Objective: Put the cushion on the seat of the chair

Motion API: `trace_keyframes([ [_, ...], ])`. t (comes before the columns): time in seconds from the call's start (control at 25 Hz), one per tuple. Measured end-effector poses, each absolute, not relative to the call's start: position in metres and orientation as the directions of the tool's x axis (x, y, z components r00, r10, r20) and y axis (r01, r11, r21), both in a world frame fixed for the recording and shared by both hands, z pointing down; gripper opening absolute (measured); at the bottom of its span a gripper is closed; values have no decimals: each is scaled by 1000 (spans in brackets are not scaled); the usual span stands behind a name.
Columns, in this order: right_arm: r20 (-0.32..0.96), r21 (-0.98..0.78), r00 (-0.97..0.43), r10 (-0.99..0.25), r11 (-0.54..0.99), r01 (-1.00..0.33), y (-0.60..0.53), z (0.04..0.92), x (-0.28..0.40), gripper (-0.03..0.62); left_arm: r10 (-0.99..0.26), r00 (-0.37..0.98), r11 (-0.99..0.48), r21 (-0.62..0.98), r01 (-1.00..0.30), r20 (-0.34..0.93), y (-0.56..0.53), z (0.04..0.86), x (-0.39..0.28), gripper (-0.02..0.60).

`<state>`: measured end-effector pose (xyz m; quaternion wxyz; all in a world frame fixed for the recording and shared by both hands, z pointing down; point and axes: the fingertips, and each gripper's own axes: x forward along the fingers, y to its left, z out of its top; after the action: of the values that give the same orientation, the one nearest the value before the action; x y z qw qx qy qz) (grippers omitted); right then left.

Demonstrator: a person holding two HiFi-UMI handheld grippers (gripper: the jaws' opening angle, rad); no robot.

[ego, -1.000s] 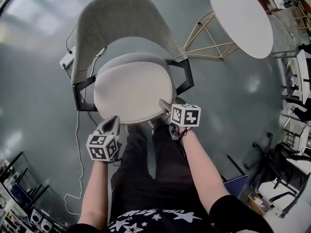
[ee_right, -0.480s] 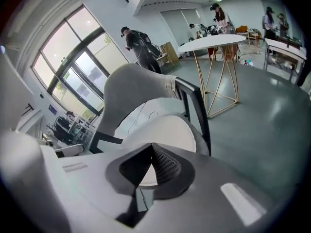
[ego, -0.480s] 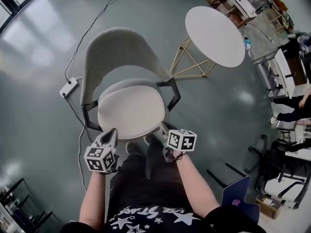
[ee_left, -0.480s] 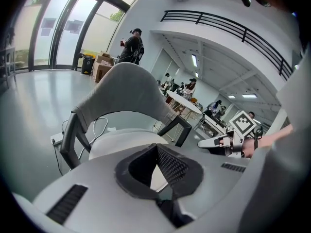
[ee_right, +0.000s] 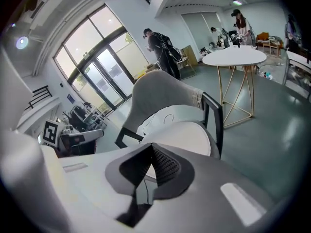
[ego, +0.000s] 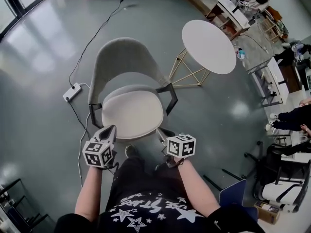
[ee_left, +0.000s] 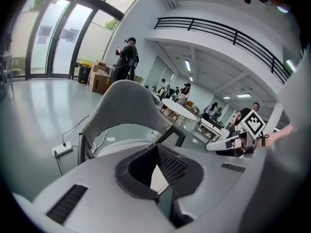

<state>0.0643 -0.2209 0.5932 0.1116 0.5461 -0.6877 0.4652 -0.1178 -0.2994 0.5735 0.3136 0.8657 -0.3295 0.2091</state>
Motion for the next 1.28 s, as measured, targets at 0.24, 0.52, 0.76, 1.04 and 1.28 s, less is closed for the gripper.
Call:
trace_keyframes([
  [0.24, 592, -523, -429, -683, 79, -849, -233, 551, 61, 3, -505, 678, -571, 382, -726, 534, -286, 538, -111, 9],
  [0.52, 582, -528, -476, -659, 139, -838, -177, 547, 81, 3, -578, 645, -546, 351, -761, 499, -220, 513, -85, 9],
  [0.76, 542, -526, -516, -664, 211, -824, -138, 530, 87, 3, -628, 607, -511, 330, -794, 486, -159, 502, -89, 9],
  [1.04, 491, -476, -546, -678, 316, -821, -76, 506, 102, 3, -678, 583, -492, 313, -813, 449, -94, 483, -73, 9],
  [1.28, 484, -429, -550, -680, 363, -827, -29, 496, 111, 3, -695, 576, -491, 302, -817, 430, -38, 472, -59, 9],
])
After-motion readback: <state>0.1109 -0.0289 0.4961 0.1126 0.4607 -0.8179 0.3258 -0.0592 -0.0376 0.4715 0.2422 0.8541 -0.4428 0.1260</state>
